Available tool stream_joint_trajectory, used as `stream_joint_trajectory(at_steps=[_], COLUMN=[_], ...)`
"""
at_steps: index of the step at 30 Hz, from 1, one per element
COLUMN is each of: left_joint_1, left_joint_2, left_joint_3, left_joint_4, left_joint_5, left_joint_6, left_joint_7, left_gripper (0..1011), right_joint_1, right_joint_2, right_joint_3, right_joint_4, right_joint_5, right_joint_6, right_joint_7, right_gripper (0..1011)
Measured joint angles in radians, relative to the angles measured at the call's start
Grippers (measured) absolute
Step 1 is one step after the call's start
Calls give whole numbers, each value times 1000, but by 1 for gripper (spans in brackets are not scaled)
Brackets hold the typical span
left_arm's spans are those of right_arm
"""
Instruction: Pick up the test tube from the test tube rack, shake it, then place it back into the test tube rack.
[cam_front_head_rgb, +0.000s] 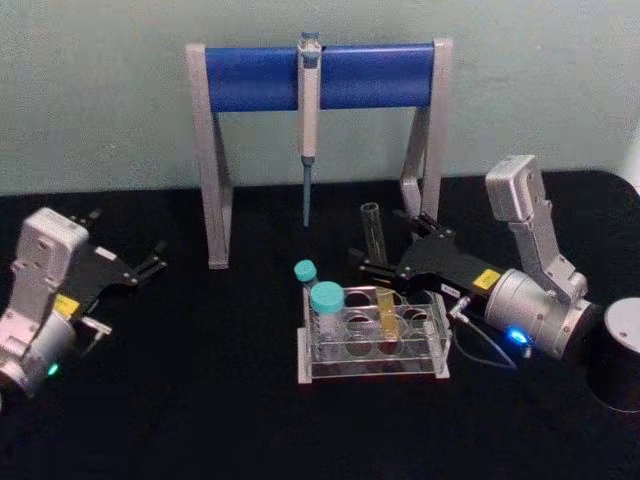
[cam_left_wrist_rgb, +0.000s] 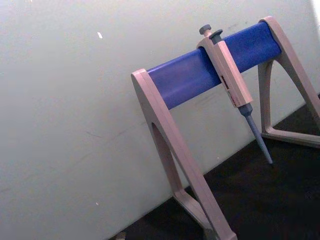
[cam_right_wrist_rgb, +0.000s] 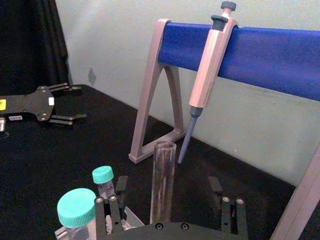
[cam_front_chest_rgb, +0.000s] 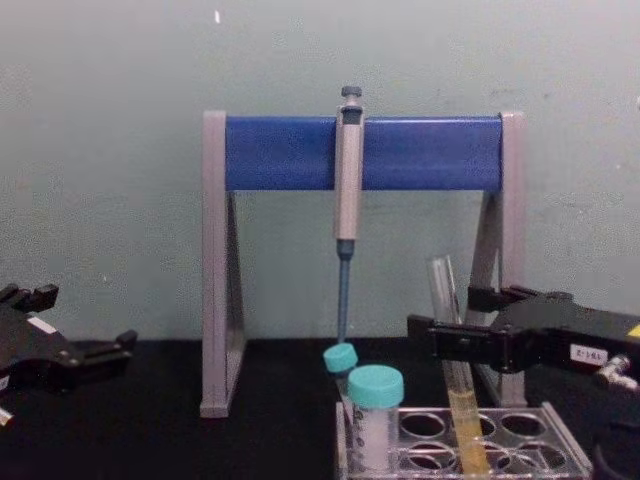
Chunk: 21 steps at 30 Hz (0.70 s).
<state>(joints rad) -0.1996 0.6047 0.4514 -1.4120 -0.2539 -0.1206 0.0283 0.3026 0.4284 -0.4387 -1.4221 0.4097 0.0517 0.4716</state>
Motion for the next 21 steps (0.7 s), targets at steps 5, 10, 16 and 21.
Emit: stream_joint_trajectory(at_steps=[5,10,16,21], left_joint_1=[0,0,0,0], left_joint_2=[0,0,0,0], left_joint_3=[0,0,0,0], left_joint_4=[0,0,0,0], left_joint_5=[0,0,0,0], left_joint_6=[0,0,0,0], left_joint_7=[0,0,0,0], left_gripper=[1001,1002,1001,1001], right_joint_1=[0,0,0,0], right_joint_2=[0,1,1,1], right_joint_3=[0,-1,-1,-1], right_joint_4=[0,-1,-1,-1], right_joint_5=[0,1,1,1], right_joint_6=[0,-1,-1,-1], right_joint_7=[0,-1,-1,-2], right_gripper=[1000,1000,870,745])
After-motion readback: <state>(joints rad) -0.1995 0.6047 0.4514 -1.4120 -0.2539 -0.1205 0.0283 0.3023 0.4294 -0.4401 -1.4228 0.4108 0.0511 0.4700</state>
